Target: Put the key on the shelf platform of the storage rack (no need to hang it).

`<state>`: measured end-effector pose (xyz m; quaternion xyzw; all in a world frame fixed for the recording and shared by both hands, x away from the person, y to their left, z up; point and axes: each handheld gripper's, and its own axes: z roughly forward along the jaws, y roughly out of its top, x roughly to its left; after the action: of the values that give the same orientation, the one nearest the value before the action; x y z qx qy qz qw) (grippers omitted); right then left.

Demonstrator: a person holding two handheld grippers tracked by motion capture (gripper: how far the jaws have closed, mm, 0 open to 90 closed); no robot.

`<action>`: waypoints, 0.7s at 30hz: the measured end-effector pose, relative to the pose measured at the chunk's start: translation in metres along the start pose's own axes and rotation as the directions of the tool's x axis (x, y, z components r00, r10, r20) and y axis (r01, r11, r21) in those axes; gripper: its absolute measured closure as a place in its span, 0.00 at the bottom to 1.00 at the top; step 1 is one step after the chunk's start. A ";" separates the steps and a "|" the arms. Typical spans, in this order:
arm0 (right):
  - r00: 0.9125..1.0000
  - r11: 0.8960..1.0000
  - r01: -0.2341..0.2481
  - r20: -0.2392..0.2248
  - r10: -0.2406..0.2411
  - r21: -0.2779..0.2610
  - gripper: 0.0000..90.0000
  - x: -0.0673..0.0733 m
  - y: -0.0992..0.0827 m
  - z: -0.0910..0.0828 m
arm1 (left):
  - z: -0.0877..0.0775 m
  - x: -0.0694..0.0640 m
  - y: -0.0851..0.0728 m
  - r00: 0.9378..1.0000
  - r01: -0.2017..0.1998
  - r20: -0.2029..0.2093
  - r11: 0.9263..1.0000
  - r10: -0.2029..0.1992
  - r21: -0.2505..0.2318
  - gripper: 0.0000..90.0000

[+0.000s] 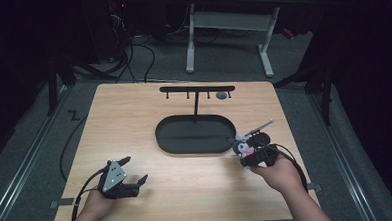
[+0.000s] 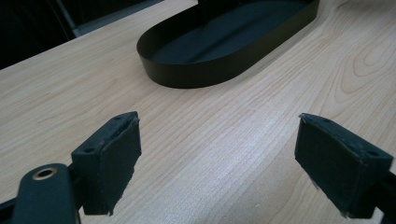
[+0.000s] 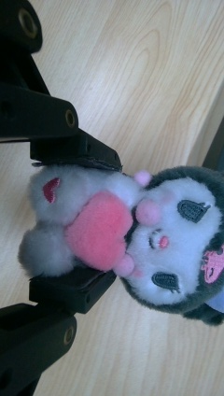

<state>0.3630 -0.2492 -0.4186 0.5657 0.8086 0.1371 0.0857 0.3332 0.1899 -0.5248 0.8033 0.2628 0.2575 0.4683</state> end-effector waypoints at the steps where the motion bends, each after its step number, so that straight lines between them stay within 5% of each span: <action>1: 1.000 1.000 0.000 0.000 0.000 0.000 0.54 0.000 0.000 0.000 | 0.000 0.000 0.000 1.000 0.000 0.000 1.000 0.000 0.000 0.17; 21: 0.997 0.997 0.075 -0.005 -0.075 -0.018 0.54 0.029 0.047 0.011 | -0.001 0.001 0.000 1.000 0.004 0.006 1.000 -0.004 -0.006 0.17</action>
<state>0.3984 -0.2056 -0.4131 0.5339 0.8281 0.1427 0.0938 0.3334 0.1911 -0.5244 0.8022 0.2623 0.2550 0.4718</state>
